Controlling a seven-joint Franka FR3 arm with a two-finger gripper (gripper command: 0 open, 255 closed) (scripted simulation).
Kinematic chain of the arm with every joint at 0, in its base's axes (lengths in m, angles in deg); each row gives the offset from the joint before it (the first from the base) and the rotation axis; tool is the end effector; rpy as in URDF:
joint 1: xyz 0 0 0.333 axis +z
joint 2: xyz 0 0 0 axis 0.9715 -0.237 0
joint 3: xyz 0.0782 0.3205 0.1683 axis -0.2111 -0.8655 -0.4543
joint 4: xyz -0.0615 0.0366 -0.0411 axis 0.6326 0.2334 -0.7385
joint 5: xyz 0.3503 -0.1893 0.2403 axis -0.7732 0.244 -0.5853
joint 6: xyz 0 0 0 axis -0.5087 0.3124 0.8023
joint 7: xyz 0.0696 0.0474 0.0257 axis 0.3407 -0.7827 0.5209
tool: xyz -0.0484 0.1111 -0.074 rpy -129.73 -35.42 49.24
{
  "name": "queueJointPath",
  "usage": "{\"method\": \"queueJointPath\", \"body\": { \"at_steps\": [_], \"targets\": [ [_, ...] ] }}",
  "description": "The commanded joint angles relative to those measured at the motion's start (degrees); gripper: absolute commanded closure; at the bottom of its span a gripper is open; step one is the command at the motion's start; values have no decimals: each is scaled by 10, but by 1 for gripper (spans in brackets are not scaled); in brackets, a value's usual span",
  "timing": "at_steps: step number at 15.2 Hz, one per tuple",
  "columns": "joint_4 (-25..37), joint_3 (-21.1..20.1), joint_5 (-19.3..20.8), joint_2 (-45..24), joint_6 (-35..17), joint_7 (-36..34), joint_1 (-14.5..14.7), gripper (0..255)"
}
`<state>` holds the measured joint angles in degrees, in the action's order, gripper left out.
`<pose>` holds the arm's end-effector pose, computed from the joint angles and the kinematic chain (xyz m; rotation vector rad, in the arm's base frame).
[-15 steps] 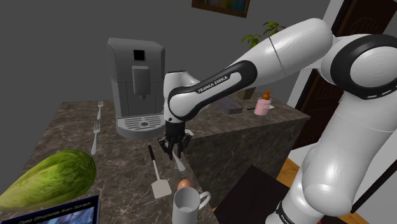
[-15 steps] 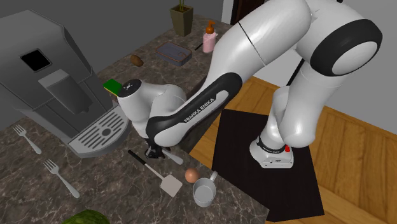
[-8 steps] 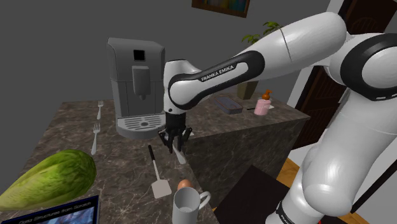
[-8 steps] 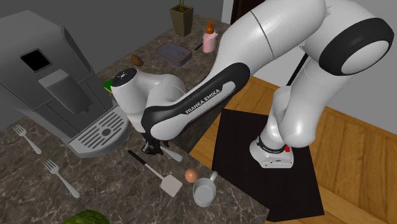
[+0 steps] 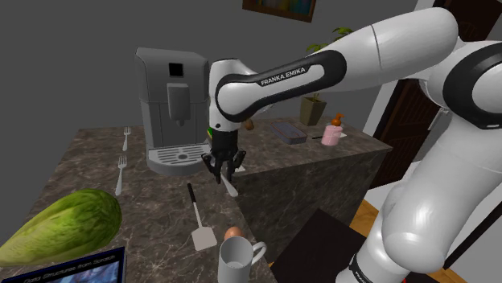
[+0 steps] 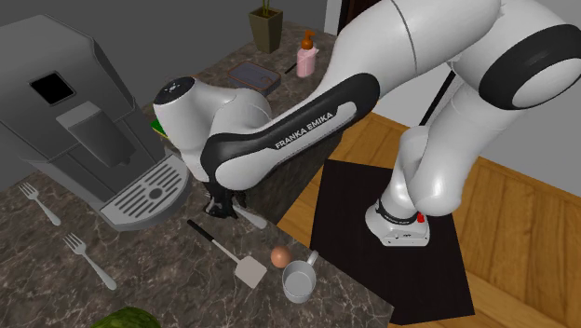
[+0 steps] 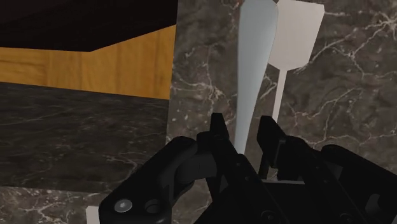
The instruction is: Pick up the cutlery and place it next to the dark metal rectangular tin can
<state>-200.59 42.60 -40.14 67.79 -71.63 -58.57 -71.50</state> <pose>0.5333 0.1898 0.4126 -3.0449 0.5615 0.2189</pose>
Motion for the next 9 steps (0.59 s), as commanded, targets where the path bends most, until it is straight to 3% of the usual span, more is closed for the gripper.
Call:
{"method": "queueJointPath", "body": {
  "at_steps": [1, 9],
  "targets": [
    [-8, 13, 2, 11, 4, 23, -11, 255],
    [-43, 78, 21, 43, 12, 132, -64, 255]
  ]
}}
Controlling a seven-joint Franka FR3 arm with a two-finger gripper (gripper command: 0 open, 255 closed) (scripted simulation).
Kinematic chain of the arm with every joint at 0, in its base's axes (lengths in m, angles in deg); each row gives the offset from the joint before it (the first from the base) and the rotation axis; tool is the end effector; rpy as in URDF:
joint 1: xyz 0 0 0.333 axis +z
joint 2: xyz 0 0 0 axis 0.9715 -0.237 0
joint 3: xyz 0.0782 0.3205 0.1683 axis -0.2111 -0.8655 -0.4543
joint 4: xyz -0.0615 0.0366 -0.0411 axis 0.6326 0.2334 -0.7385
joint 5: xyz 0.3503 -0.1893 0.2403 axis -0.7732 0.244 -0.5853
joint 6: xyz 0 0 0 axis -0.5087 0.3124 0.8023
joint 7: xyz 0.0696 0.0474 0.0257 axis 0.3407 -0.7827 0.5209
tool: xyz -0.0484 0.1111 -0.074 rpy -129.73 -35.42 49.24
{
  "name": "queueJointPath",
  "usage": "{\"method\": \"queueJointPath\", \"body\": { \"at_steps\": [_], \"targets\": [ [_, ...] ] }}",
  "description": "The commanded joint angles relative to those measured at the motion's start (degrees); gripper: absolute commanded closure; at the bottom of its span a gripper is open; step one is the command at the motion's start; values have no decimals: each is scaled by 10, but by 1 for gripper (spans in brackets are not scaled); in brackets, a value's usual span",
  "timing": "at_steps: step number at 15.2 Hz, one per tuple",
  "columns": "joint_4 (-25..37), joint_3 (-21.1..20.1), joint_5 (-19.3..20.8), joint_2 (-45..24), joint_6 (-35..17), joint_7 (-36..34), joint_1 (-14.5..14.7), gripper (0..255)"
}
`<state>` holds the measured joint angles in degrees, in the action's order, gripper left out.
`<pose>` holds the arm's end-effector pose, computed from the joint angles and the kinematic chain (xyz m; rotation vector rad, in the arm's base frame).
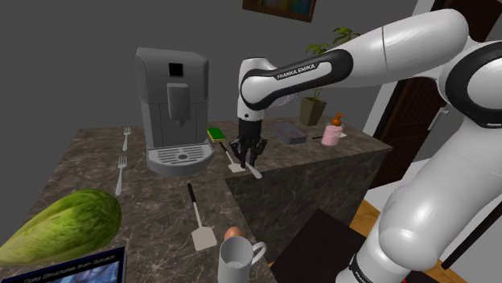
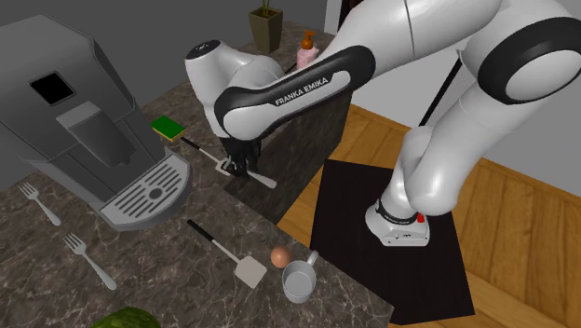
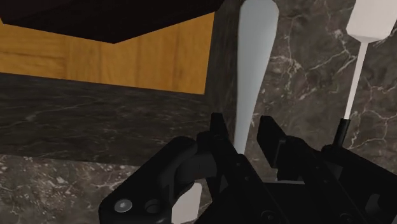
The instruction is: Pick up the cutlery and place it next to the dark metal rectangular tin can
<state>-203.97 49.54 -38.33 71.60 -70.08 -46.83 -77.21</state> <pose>0.5351 0.0627 0.4177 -3.0447 0.5634 0.2193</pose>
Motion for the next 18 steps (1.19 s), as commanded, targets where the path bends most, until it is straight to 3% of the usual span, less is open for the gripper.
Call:
{"method": "queueJointPath", "body": {
  "at_steps": [1, 9, 18],
  "targets": [
    [-10, 17, 6, 6, -2, 28, -13, 255],
    [2, 82, 34, -4, 6, 135, -67, 255],
    [65, 151, 56, -58, 18, 254, -126, 255]
  ]
}}
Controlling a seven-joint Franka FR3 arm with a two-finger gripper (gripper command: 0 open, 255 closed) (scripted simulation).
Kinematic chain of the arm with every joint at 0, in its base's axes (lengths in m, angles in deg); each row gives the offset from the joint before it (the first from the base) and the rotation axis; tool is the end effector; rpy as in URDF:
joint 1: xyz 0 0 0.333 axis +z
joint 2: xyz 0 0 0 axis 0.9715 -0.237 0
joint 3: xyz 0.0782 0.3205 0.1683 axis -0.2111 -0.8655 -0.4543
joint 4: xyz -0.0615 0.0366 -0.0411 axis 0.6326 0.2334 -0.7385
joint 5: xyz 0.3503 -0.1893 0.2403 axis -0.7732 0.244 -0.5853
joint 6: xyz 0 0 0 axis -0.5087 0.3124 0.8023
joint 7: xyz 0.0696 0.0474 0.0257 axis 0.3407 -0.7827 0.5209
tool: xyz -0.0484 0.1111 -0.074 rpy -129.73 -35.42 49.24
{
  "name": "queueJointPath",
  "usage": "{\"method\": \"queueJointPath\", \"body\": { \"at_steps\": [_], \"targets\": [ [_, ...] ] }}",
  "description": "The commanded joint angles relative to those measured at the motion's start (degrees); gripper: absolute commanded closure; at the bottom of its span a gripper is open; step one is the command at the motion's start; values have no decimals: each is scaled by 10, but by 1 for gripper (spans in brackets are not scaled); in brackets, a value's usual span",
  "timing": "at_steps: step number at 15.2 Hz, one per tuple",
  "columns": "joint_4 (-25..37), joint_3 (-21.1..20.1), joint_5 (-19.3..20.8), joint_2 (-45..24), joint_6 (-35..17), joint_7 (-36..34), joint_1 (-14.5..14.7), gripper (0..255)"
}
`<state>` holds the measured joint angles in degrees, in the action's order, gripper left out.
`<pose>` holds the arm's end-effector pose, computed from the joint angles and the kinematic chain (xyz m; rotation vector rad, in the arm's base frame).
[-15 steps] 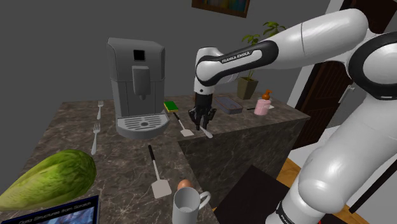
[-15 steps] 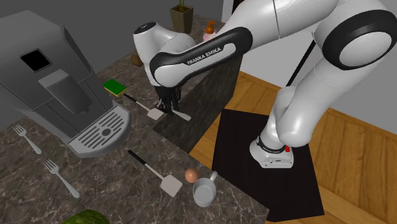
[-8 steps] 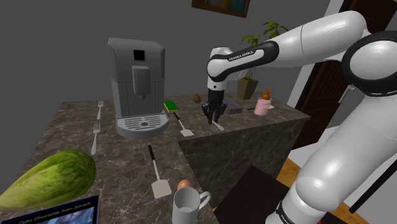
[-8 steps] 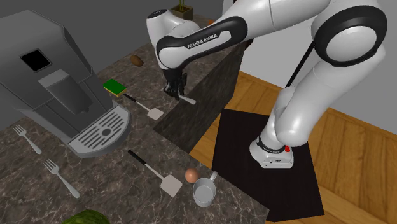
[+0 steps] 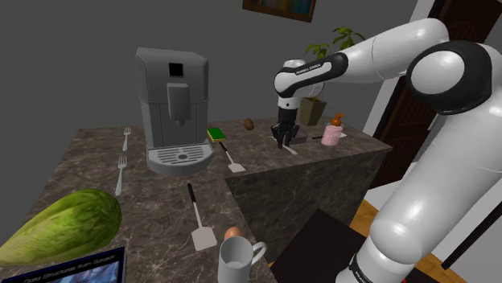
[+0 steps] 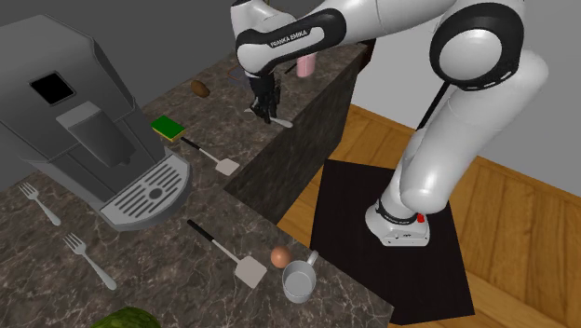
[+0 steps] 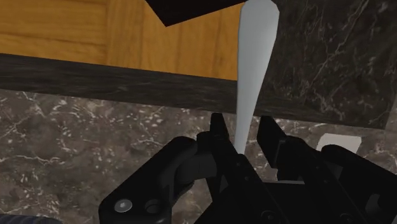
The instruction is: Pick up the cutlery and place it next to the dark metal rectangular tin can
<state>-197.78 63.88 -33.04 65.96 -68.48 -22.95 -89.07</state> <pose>0.5371 -0.2024 0.4163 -3.0446 0.5622 0.2187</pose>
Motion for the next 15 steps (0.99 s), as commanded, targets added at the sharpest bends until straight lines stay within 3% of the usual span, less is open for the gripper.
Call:
{"method": "queueJointPath", "body": {
  "at_steps": [1, 15],
  "targets": [
    [13, 15, 4, -10, 3, 28, -14, 255],
    [232, 91, -20, -184, 52, 209, -114, 255]
  ]
}}
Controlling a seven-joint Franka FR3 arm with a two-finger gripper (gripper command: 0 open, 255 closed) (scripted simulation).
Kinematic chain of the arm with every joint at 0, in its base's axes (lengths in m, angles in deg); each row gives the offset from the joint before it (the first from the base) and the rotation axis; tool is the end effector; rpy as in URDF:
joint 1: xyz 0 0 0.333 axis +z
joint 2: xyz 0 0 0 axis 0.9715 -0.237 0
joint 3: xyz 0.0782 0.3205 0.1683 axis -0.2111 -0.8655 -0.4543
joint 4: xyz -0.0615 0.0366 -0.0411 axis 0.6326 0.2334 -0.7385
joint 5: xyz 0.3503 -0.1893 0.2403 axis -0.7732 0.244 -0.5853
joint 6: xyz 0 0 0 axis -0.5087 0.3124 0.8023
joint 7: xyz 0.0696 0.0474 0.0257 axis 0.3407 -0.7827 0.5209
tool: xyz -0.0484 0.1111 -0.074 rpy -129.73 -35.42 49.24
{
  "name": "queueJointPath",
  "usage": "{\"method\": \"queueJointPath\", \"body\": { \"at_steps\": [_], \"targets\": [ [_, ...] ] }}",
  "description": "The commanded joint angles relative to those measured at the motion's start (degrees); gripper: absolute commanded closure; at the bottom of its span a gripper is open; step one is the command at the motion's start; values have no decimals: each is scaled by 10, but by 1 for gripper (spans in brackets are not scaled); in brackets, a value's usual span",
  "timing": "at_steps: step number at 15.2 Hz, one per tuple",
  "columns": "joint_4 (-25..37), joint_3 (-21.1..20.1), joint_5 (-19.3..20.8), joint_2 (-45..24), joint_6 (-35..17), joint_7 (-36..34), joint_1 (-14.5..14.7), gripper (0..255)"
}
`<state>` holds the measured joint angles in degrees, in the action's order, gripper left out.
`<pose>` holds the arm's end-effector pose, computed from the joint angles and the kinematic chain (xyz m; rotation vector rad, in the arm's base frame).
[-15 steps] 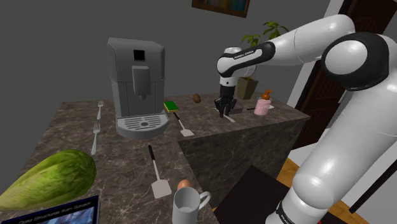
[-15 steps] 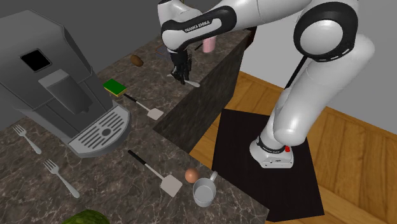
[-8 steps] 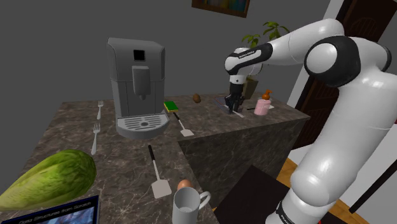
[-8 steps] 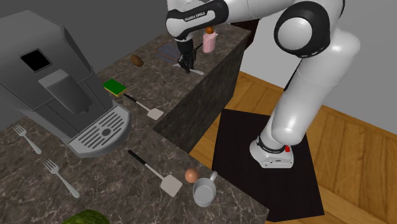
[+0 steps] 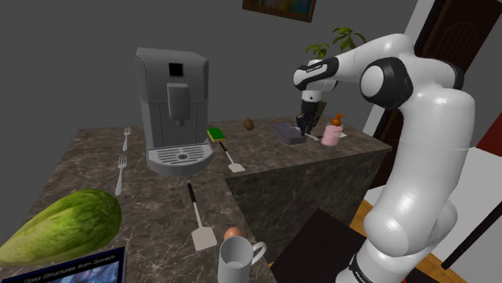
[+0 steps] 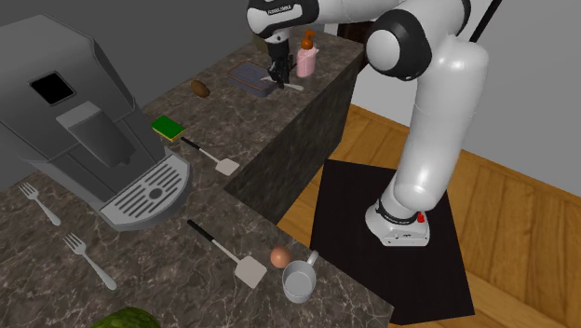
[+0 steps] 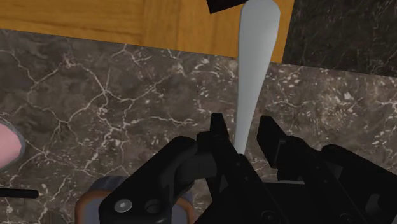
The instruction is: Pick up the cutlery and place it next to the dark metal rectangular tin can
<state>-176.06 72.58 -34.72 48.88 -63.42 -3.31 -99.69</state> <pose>0.5380 -0.4302 0.4238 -3.0440 0.5627 0.2194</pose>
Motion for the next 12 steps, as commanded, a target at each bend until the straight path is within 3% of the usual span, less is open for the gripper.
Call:
{"method": "queueJointPath", "body": {
  "at_steps": [1, 2, 12],
  "targets": [
    [36, 7, -7, -29, 8, 24, -16, 255],
    [62, 10, -11, -48, 16, 37, -27, 255],
    [14, 7, -18, -69, -53, 39, -28, 255]
  ]
}}
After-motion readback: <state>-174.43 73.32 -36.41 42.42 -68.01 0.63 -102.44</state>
